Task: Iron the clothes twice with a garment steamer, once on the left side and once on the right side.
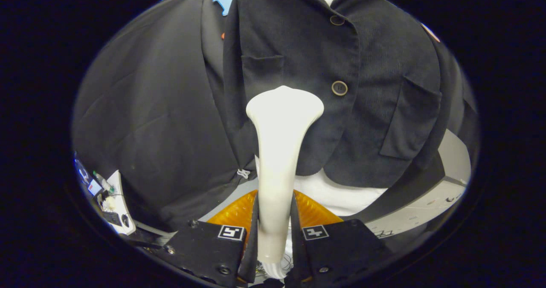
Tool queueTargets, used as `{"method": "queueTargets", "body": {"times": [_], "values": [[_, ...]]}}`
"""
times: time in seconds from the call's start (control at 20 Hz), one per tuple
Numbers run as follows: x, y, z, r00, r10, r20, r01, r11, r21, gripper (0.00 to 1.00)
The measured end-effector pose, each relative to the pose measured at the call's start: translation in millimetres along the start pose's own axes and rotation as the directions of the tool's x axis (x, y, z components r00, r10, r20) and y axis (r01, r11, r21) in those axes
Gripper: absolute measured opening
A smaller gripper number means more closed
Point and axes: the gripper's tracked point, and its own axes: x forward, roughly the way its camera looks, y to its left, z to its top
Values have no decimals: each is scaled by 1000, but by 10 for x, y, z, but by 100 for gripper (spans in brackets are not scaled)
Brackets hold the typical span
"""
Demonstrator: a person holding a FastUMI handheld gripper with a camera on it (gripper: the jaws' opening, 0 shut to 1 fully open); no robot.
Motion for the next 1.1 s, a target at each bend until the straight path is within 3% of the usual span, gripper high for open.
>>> {"method": "queueTargets", "body": {"times": [0.55,0.85,1.1], "values": [[-240,-220,-262,1000,22,-2,-22,1000,14,36],[-595,-724,-533,1000,-18,6,17,998,56,36],[-1045,-1428,-904,998,-67,14,64,990,129,36]]}}
